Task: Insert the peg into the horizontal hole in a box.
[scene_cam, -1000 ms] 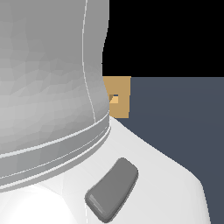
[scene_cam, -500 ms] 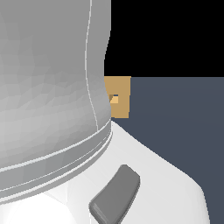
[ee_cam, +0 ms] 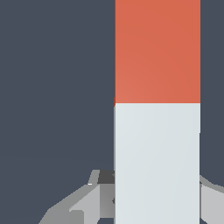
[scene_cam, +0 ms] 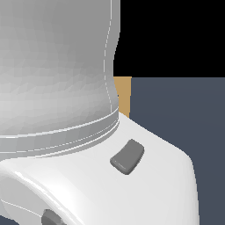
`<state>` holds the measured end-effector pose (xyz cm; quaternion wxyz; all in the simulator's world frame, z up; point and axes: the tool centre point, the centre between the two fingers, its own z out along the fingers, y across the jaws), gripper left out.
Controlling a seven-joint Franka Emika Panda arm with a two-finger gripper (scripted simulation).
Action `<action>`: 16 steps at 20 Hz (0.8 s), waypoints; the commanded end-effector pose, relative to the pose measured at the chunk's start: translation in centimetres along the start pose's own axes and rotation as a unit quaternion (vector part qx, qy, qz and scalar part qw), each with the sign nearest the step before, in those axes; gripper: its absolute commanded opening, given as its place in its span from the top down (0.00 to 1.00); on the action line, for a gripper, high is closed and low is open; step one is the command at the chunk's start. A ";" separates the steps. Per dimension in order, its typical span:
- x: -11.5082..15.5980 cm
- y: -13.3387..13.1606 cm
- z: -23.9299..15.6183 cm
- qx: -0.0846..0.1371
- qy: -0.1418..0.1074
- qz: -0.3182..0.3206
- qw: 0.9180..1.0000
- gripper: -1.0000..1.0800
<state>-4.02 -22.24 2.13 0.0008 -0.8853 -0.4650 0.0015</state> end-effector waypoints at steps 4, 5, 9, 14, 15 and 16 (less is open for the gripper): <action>4.6 -1.3 -1.3 -0.002 0.000 -0.040 0.999 1.00; 5.7 -1.7 -1.6 -0.002 0.000 -0.051 0.999 1.00; 11.2 -4.1 -3.1 -0.002 0.000 -0.102 0.995 1.00; 18.2 -8.3 -5.2 -0.002 0.000 -0.171 0.985 1.00; 19.3 -9.0 -5.5 -0.002 0.000 -0.182 0.983 1.00; 20.3 -9.8 -5.8 -0.002 0.000 -0.193 0.981 1.00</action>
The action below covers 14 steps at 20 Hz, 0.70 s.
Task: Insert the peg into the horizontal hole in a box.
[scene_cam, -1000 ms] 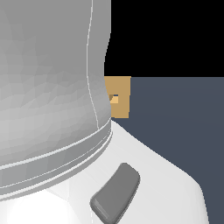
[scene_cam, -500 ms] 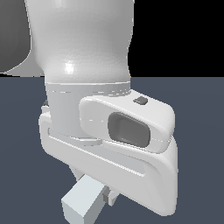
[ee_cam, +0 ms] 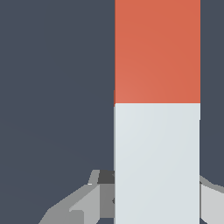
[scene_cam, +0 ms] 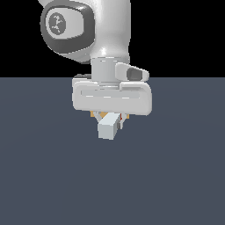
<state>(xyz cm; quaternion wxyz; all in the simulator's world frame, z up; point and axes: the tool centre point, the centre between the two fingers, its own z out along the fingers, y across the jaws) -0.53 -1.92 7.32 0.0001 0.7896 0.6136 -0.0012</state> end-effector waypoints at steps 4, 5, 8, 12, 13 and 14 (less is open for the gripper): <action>5.6 -1.7 -1.6 -0.001 0.000 -0.050 0.999 1.00; 6.3 -2.0 -1.8 -0.001 0.000 -0.056 0.998 1.00; 7.5 -2.5 -2.2 -0.001 0.000 -0.068 0.998 1.00; 7.7 -2.5 -2.2 -0.001 0.001 -0.069 0.998 1.00; 7.5 -2.4 -2.1 -0.001 0.001 -0.067 0.998 1.00; 7.3 -2.4 -2.1 -0.001 0.001 -0.065 0.998 1.00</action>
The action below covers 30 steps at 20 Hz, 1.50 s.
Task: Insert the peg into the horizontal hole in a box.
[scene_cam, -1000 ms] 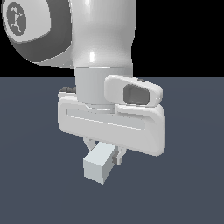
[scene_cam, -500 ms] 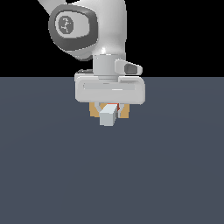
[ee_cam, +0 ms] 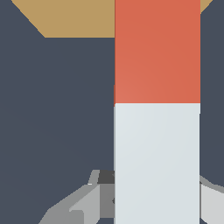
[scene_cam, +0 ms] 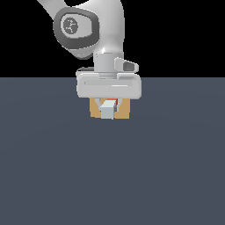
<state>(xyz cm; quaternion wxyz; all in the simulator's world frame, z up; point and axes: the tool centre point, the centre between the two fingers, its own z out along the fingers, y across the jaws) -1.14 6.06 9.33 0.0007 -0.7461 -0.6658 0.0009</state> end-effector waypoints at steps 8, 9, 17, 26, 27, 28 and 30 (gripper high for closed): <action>-0.3 0.3 -0.2 -0.002 0.001 0.002 1.000 1.00; -0.3 0.3 -0.2 -0.002 0.001 0.002 1.000 1.00; 1.1 0.1 -0.1 -0.001 0.000 0.002 1.000 1.00; 7.9 0.1 -0.2 -0.002 0.001 0.002 1.000 1.00; 8.5 0.1 -0.2 -0.002 0.001 0.002 1.000 1.00; 9.0 0.1 -0.2 -0.002 0.001 0.002 1.000 1.00; 9.7 0.2 -0.2 -0.002 0.001 0.002 1.000 1.00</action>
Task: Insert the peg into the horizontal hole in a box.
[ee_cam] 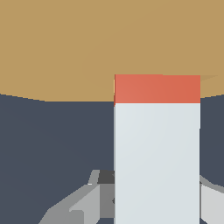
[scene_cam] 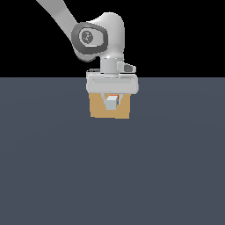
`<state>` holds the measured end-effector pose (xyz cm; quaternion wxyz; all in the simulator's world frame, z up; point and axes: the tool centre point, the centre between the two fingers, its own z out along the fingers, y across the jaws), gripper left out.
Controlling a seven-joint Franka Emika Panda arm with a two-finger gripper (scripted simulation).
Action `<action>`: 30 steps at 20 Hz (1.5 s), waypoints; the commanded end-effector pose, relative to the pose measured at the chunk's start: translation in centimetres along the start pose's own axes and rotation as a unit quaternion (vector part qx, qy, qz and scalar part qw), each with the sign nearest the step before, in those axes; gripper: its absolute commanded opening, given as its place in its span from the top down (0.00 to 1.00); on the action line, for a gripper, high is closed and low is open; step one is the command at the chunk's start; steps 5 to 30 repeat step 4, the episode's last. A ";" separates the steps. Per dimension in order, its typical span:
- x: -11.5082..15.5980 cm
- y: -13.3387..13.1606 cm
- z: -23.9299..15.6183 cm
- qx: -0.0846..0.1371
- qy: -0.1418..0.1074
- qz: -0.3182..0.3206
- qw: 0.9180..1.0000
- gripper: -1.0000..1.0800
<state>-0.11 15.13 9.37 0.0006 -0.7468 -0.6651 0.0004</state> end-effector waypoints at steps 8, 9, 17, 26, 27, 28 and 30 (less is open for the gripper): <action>1.2 0.2 -0.2 -0.002 0.000 0.001 1.000 1.00; 1.2 0.2 -0.2 -0.002 0.000 0.001 1.000 1.00; 1.2 0.2 -0.2 -0.002 0.000 0.001 1.000 1.00; 1.2 0.2 -0.2 -0.002 0.000 0.001 1.000 1.00; 1.2 0.2 -0.2 -0.002 0.000 0.001 1.000 1.00; 1.2 0.2 -0.2 -0.002 0.000 0.001 1.000 1.00; 1.2 0.2 -0.2 -0.002 0.000 0.001 1.000 1.00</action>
